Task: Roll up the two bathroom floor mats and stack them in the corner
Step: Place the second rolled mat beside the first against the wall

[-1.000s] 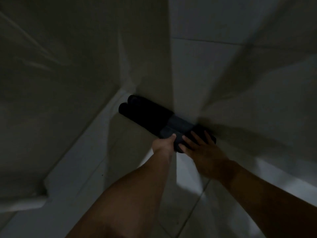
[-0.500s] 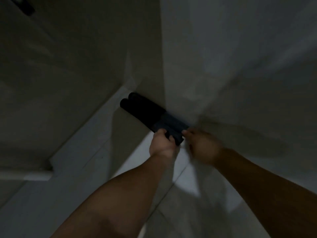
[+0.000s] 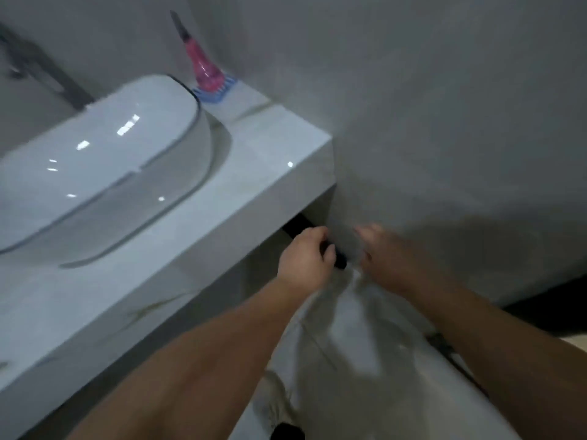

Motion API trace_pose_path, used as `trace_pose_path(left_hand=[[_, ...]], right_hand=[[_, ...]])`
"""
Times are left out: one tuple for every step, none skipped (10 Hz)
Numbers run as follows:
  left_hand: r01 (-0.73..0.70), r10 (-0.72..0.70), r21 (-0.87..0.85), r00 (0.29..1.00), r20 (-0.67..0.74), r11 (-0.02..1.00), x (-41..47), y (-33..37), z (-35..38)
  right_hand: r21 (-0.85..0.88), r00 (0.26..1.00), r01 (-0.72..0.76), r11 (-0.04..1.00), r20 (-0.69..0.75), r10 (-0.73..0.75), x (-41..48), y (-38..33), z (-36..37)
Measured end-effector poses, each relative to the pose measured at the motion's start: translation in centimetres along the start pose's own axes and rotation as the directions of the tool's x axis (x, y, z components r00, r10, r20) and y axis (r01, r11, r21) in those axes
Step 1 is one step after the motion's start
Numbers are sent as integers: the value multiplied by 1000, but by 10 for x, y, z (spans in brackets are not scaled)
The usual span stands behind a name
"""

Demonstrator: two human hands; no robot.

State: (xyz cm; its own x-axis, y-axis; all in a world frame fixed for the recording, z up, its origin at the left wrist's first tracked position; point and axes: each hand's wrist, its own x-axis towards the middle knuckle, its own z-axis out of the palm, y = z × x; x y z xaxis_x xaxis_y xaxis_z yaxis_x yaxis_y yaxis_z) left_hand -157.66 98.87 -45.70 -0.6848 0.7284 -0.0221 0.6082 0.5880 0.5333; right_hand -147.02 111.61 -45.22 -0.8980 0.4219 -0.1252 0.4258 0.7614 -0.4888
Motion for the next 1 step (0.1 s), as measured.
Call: trace_pose_path(left_hand=[[-57, 57, 0, 994, -97, 998, -4, 46, -98]], right_hand=[[-38, 994, 32, 999, -100, -36, -14, -56, -91]])
